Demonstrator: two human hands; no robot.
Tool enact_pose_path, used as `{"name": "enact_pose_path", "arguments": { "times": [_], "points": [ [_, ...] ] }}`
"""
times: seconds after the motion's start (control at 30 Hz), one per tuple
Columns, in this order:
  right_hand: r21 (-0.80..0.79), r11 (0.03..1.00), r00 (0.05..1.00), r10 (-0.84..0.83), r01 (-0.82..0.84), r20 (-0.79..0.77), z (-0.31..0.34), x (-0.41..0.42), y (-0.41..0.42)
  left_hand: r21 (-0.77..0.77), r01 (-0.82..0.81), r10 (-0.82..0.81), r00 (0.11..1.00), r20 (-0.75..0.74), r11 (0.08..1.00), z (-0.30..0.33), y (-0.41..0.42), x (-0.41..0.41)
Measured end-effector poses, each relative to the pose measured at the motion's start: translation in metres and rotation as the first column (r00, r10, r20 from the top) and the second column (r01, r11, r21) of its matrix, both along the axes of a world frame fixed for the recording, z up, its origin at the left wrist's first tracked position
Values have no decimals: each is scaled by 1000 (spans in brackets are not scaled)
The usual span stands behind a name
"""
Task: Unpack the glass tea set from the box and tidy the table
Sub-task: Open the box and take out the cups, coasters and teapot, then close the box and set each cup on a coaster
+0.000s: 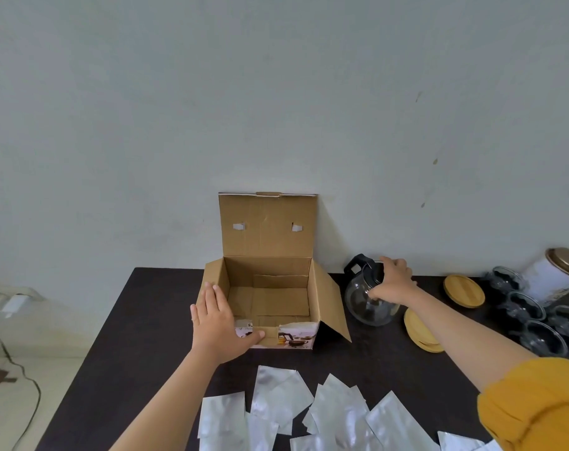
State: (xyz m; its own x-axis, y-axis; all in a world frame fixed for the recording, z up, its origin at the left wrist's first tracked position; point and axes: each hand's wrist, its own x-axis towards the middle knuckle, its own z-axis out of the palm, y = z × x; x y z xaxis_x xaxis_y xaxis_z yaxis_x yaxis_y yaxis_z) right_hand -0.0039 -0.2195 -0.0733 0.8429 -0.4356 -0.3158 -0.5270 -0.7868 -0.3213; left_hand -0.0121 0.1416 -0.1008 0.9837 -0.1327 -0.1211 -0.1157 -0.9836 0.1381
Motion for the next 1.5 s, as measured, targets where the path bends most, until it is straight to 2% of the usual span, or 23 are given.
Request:
{"name": "enact_pose_path", "arguments": {
  "times": [0.1, 0.13, 0.2, 0.27, 0.3, 0.33, 0.37, 0.4, 0.47, 0.53, 0.57, 0.6, 0.67, 0.73, 0.83, 0.9, 0.97, 1.1, 1.17, 1.33, 1.4, 1.5],
  "points": [
    [-123, 992, 999, 20, -26, -51, -1, -2, 8, -8, 0, 0, 1000, 4, 1000, 0, 1, 0],
    [-135, 991, 1000, 9, -10, -10, -2, -6, 15, -12, 0, 0, 1000, 4, 1000, 0, 1, 0],
    [-113, 992, 985, -33, 53, 168, -5, -20, 40, -24, 3, -3, 1000, 5, 1000, 0, 1, -1],
    [-2, 993, 930, -109, 117, 352, -8, -44, 73, -29, 6, -5, 1000, 8, 1000, 0, 2, -1],
    [118, 981, 898, -188, 154, 398, -12, -57, 90, -27, 6, -5, 1000, 11, 1000, 1, 2, -1],
    [292, 935, 873, -306, 201, 379, -15, -70, 107, -22, 5, -5, 1000, 13, 1000, 1, 2, -1],
    [496, 828, 850, -442, 263, 287, -18, -81, 122, -11, 6, -5, 1000, 14, 1000, 2, 2, -1],
    [686, 655, 813, -560, 317, 159, -21, -91, 134, 5, 4, -4, 1000, 14, 1000, 3, 2, -2],
    [890, 239, 719, -682, 388, -130, -20, -102, 150, 28, -15, 15, 1000, 15, 1000, 4, 1, -4],
    [923, -151, 642, -678, 353, -357, -18, -106, 156, 26, -66, 65, 997, 29, 997, 3, 1, -6],
    [907, -298, 620, -663, 296, -420, -15, -109, 157, 27, -95, 94, 995, 36, 995, 3, 1, -8],
    [885, -404, 599, -658, 231, -456, -14, -109, 156, 27, -125, 123, 991, 43, 992, 3, 1, -11],
    [851, -505, 566, -663, 145, -490, -11, -112, 156, -16, -196, 197, 979, 58, 980, 4, 4, -19],
    [833, -542, 546, -667, 110, -507, -9, -114, 157, -156, -300, 309, 951, 34, 941, 6, 8, -28],
    [829, -553, 537, -676, 83, -505, -5, -120, 160, -409, -483, 480, 869, -118, 774, 13, 11, -32],
    [845, -530, 556, -682, 74, -476, 0, -123, 164, -501, -578, 535, 809, -244, 645, 15, 14, -32],
    [874, -482, 584, -692, 64, -424, 7, -125, 169, -543, -587, 526, 802, -285, 601, 12, 19, -33],
    [915, -399, 626, -700, 57, -344, 14, -127, 177, -647, -475, 492, 853, -173, 597, 5, 26, -39],
    [932, -358, 646, -699, 57, -308, 17, -129, 181, -652, -399, 478, 876, -63, 644, 7, 28, -43],
    [958, -280, 708, -665, 58, -237, 23, -132, 193, -478, -151, 273, 942, 198, 865, 9, 29, -47],
    [968, -243, 734, -646, 62, -209, 22, -132, 196, -412, -71, 171, 962, 211, 909, 6, 28, -50],
    [981, -186, 767, -619, 62, -166, 21, -132, 199, -389, -19, 102, 976, 194, 921, -1, 28, -56]
  ]
}}
